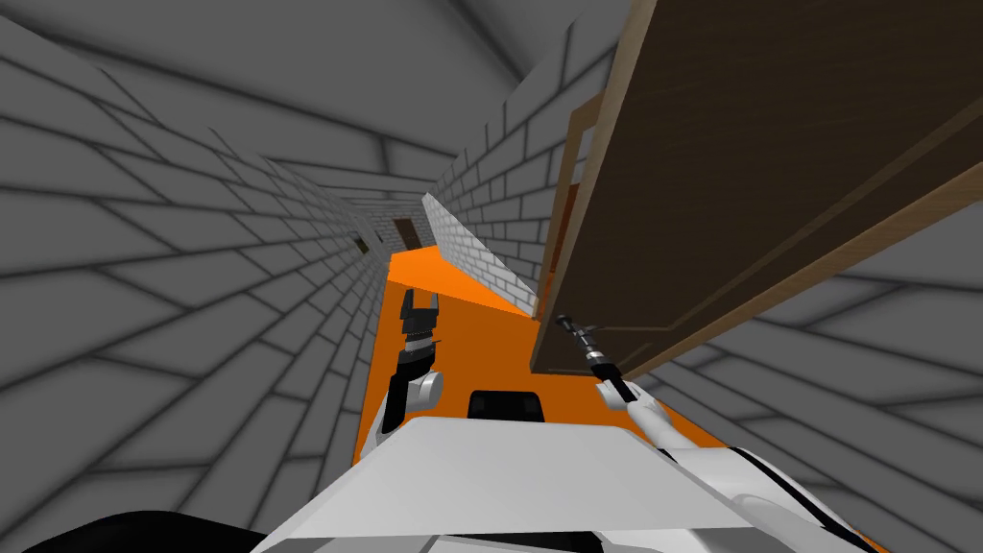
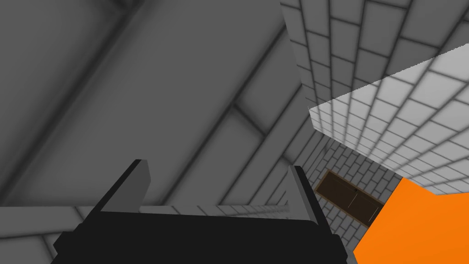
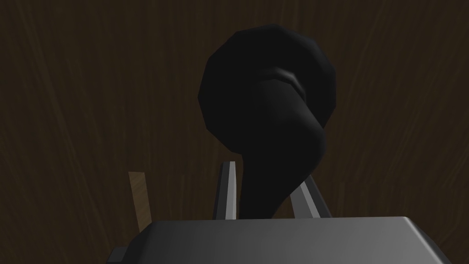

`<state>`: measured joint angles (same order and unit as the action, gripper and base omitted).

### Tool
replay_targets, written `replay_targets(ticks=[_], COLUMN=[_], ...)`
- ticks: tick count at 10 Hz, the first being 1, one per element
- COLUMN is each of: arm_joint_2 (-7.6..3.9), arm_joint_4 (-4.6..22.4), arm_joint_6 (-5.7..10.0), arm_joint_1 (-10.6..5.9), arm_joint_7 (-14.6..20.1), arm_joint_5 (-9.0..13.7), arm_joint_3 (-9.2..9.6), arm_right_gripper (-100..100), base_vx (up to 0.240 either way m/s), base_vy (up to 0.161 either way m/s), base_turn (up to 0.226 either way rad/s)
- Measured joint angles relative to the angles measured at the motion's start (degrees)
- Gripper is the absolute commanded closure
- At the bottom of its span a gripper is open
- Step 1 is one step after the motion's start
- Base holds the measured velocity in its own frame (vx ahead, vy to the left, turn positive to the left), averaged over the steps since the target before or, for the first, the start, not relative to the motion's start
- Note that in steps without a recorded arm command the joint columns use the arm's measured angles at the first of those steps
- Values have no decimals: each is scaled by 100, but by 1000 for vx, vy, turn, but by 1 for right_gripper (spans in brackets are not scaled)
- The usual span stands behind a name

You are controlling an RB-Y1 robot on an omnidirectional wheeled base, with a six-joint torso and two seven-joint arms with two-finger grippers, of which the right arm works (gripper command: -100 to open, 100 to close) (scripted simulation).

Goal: Pull the door open

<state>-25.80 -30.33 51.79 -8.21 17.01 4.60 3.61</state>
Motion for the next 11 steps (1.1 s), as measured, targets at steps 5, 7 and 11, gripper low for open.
replay_targets(ticks=[5, 7, 11], arm_joint_2=[173, 274, 211], arm_joint_4=[209, 7, 20], arm_joint_6=[-269, -494, -479], arm_joint_1=[-422, -413, -411], arm_joint_7=[-190, -290, -195], arm_joint_5=[34, 46, 21], arm_joint_3=[-91, -120, -59], arm_right_gripper=[100, 100, 100], base_vx=[-158, -149, -113], base_vy=[-82, -113, -29], base_turn=[102, 110, 77])
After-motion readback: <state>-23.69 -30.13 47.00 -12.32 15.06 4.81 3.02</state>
